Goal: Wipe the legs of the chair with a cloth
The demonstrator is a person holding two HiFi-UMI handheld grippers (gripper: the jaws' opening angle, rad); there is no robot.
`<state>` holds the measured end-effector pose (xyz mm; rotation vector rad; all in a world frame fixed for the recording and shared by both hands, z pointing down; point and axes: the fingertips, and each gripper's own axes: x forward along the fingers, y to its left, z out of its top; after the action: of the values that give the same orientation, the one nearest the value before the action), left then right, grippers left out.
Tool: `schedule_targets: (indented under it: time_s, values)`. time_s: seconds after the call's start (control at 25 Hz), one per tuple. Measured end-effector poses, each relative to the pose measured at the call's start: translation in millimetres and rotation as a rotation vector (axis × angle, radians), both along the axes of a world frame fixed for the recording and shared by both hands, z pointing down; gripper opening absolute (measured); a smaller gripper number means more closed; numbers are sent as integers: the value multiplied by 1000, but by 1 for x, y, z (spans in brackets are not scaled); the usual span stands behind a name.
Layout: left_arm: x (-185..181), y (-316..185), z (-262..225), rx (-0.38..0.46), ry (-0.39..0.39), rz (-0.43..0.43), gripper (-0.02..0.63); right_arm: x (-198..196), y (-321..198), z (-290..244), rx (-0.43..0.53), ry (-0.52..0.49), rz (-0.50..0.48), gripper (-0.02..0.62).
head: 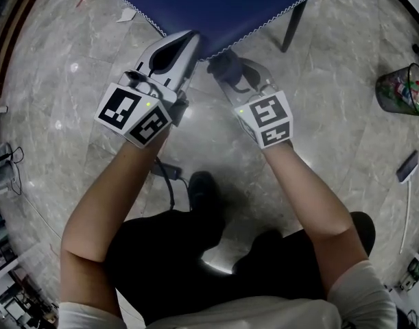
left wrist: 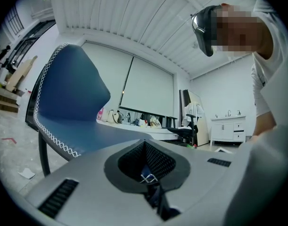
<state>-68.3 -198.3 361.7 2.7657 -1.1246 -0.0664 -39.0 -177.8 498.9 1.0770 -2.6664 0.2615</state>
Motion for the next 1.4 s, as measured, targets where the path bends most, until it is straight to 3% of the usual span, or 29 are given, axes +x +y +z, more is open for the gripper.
schedule_targets:
  time_s: [0.16,0.36,0.52,0.72,0.84,1.04,1.4]
  values:
    - [2,1,0,11,-7,12,5,7,5,59,-55,45,14,163]
    - [2,2,0,35,-27,24,5,14,13,152,-210,90,55,164]
    - [4,2,0,42,-23,39,5,17,13,187,-207,106,66,167]
    - [4,3,0,42,-24,41,5,22,20,229,-329,158,68,166]
    - [3,3,0,44,-22,38,5,20,19,213,-325,158,58,164]
    - [2,2,1,45,-23,14,5,12,10,140,-200,137,40,164]
    - [2,3,1,23,-13,-23,5,-2,-1,-31,8,-45,35,164]
